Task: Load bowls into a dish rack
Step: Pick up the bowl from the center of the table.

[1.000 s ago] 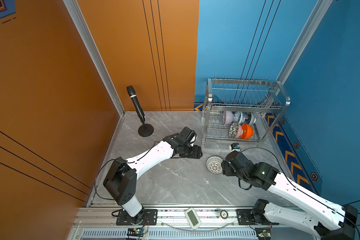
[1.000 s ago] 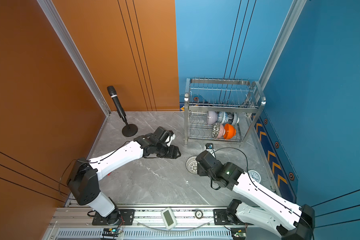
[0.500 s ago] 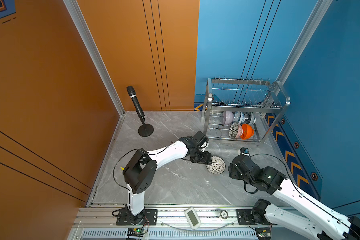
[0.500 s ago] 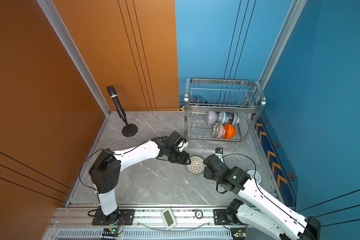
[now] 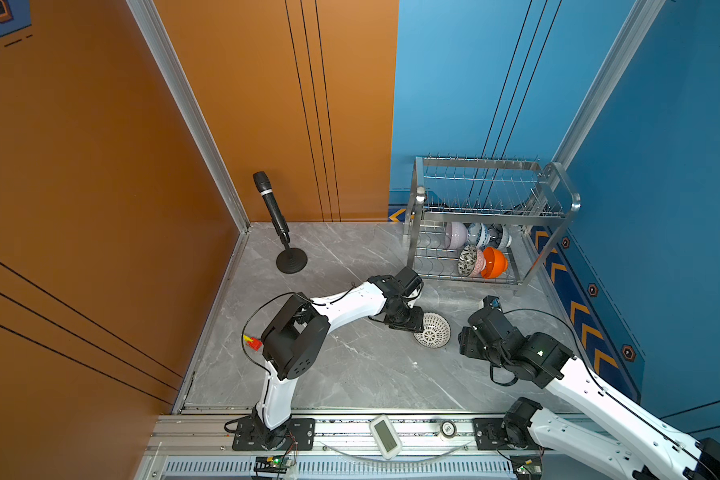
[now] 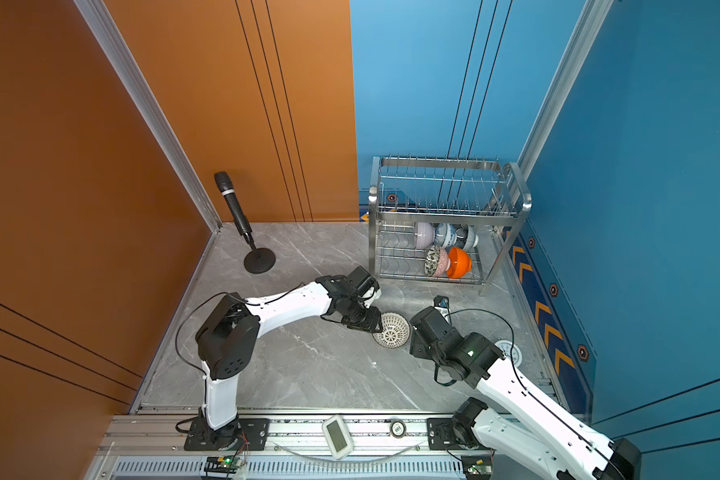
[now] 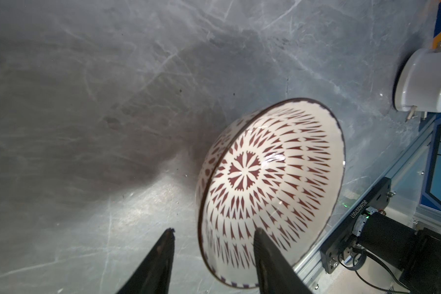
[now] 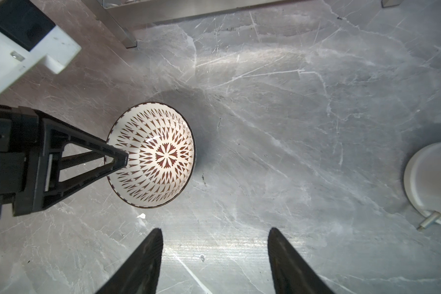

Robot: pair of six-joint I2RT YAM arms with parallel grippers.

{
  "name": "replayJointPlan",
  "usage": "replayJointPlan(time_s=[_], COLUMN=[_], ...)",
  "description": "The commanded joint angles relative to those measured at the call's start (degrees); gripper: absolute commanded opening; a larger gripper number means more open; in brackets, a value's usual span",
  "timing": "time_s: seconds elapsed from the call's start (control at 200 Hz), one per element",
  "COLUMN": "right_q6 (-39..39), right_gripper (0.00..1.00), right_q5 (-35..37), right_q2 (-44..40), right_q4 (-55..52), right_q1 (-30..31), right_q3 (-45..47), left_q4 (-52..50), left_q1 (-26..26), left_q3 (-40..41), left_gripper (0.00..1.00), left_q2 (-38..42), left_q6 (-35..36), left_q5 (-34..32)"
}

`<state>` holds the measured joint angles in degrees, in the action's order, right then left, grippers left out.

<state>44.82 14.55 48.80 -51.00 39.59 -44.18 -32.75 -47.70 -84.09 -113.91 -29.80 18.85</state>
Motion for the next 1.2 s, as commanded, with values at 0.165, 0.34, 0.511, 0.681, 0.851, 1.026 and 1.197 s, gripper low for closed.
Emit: replayJointPlan(time_s=[0.165, 0.34, 0.511, 0.681, 0.851, 1.026, 1.197], right_q6=[-2.2, -3.5, -5.4, -7.3, -7.7, -8.0, -8.2], right_gripper=[0.66, 0.67, 0.66, 0.61, 0.43, 0.43, 0.42], right_q5=[-1.8, -2.5, -3.8, -5.6, -7.4, -9.3, -10.6], right_q2=[3.5, 6.7, 10.2, 15.0, 18.0, 19.6, 21.6], right_q4=[1.6, 2.9, 4.3, 4.7, 6.1, 8.0, 8.9], right_q1=[-1.3, -1.4, -1.5, -1.5, -2.5, -4.3, -4.8], right_q3=[-1.4, -2.7, -5.1, -7.1, -6.9, -6.5, -7.0], left_q4=[-1.6, -1.6, -1.6, -1.0, 1.8, 4.5, 6.2], left_q1=[0.4, 0.8, 1.0, 1.2, 1.8, 2.6, 3.2], left_q3=[-2.8, -3.0, -3.0, -2.8, -1.4, 0.8, 2.3], left_gripper=[0.3, 0.06, 0.0, 0.0, 0.0, 0.0, 0.0], left_q2=[-3.8, -4.0, -3.2, -1.9, 0.3, 2.6, 4.0], left_q6=[0.4, 0.6, 0.6, 0.9, 0.8, 1.1, 2.0], left_q5=[-0.5, -0.3, -0.1, 1.7, 5.3, 8.8, 11.5])
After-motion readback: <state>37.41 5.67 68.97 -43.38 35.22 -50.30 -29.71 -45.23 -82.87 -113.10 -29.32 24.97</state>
